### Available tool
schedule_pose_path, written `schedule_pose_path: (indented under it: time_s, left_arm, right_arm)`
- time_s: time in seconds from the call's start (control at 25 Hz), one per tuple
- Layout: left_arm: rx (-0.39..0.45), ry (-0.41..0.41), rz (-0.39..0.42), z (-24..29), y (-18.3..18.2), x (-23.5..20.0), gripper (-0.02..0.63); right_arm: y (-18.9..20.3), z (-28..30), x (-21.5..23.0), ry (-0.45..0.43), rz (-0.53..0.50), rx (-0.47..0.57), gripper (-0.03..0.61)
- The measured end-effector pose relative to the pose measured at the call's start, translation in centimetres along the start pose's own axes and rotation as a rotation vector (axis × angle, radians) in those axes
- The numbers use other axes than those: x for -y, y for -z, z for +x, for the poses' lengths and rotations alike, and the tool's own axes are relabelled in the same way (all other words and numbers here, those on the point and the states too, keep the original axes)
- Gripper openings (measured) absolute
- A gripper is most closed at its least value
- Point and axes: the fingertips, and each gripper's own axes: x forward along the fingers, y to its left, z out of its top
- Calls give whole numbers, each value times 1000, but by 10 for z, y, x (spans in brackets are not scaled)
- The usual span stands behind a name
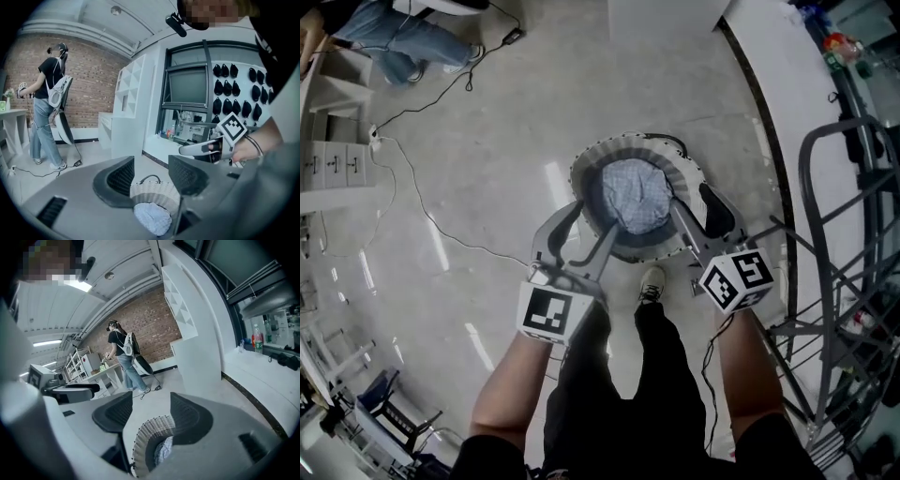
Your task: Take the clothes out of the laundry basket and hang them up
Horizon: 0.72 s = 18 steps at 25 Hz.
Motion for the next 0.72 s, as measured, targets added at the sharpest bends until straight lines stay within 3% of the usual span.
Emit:
schedule_pose_path:
  time_s: [0.28, 0.72]
  left_arm:
    - [-23, 26, -13, 25, 74, -21, 212]
    - [-72, 36, -71, 60, 182, -41, 212]
  right_arm:
    - [68, 47, 24, 22, 8, -48, 262]
    - [205, 114, 71, 25, 52, -183, 268]
